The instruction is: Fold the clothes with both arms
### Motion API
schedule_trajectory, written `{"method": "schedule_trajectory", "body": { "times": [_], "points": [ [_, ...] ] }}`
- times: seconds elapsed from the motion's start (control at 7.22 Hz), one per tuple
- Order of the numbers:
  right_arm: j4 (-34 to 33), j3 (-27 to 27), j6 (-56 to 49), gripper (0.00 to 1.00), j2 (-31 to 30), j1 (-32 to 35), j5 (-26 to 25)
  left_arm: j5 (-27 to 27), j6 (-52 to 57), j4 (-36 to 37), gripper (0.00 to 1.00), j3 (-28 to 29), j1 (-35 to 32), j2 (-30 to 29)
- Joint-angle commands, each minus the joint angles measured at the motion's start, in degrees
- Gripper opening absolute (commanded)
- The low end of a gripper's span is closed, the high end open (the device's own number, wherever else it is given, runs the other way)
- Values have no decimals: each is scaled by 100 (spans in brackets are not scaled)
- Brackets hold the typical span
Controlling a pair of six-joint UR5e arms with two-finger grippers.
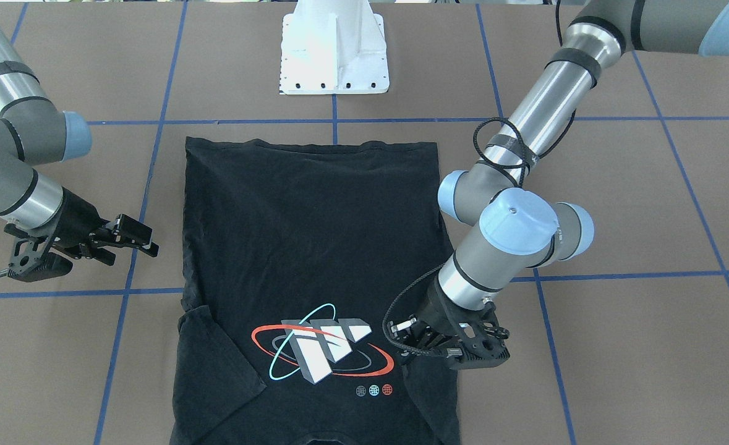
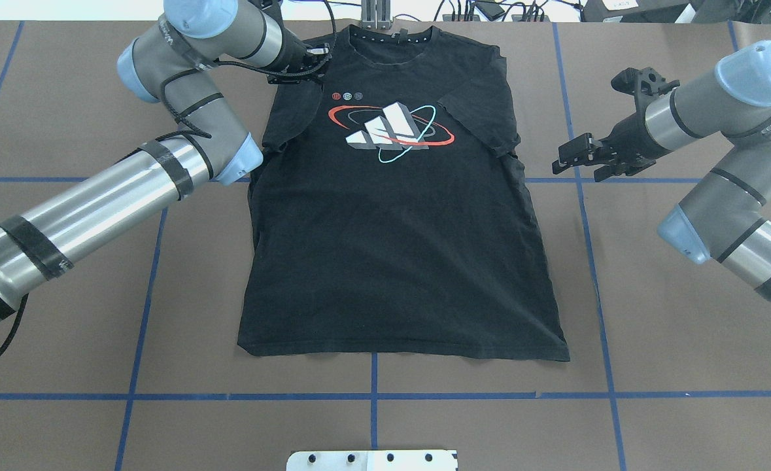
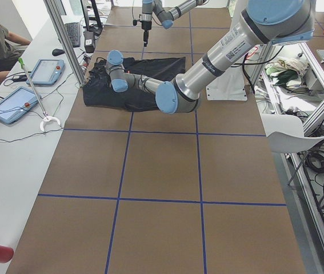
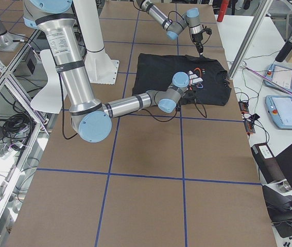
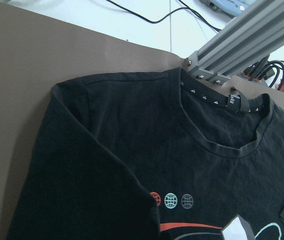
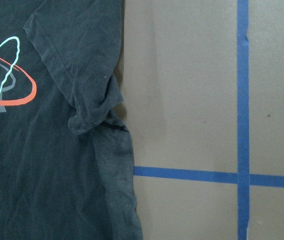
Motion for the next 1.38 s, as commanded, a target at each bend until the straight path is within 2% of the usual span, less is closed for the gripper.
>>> {"method": "schedule_trajectory", "body": {
  "times": [0.0, 0.14, 0.28, 0.42, 0.55, 0.69, 0.83, 0.97, 1.25],
  "points": [
    [0, 19, 16, 100, 1, -8, -167, 247, -17, 56, 77, 13, 150, -44],
    [-9, 63, 94, 100, 1, -8, -238, 239, -8, 39, 100, -5, 168, -44],
    [0, 141, 112, 100, -34, -25, -265, 213, 10, 21, 100, -66, 159, -27],
    [-26, 525, 260, 100, -330, -165, -326, 195, 1, 108, 100, -562, 177, 156],
    [-18, 964, 967, 100, -690, -305, -544, 177, -16, 109, 100, -1176, 185, 619],
    [-18, 1603, 1591, 100, -1119, -698, -1094, -40, -17, 100, 100, -1826, 186, 1172],
    [-18, 2306, 2416, 100, -1637, -1389, -1988, -69, -17, 100, 100, -2303, 194, 1604],
    [-18, 2870, 2772, 100, -2199, -2014, -2727, -60, -25, 100, 100, -2586, 186, 1808],
    [-18, 3060, 3405, 100, -2494, -3043, -3809, -8, -34, 83, 100, -3262, 186, 2230]
  ]
}}
